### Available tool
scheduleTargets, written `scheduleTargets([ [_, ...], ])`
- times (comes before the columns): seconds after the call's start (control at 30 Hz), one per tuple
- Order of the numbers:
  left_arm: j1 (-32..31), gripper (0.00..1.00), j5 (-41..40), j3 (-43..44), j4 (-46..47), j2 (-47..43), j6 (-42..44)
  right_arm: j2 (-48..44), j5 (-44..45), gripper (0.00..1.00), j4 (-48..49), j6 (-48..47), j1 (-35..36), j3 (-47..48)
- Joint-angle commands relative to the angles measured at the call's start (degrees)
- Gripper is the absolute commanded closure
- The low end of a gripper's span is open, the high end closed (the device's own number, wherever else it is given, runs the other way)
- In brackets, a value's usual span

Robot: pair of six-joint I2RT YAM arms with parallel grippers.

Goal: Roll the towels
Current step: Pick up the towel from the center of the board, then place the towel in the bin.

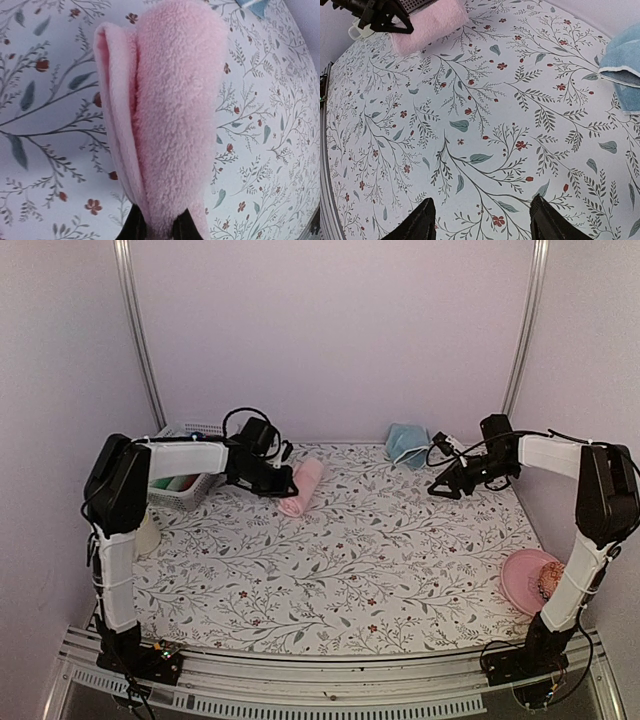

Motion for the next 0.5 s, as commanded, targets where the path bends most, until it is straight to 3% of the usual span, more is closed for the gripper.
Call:
scheduleTargets([
  [0.0,6.5,1.0,2.1,-1.7,-1.1,-7.1,5.8,0.4,-0.4,0.36,-0.3,-0.4,0.1,0.7],
  [0.2,18.2,1.0,10.5,-1.3,-3.0,-12.4,9.7,0.7,-0.3,0.36,-0.3,-0.4,0.1,0.6],
  [0.47,30.9,1.0,17.0,6.5,-14.3,-11.9,14.9,1.0,-1.4,0.36,-0.4,-0.3,0.1,0.4],
])
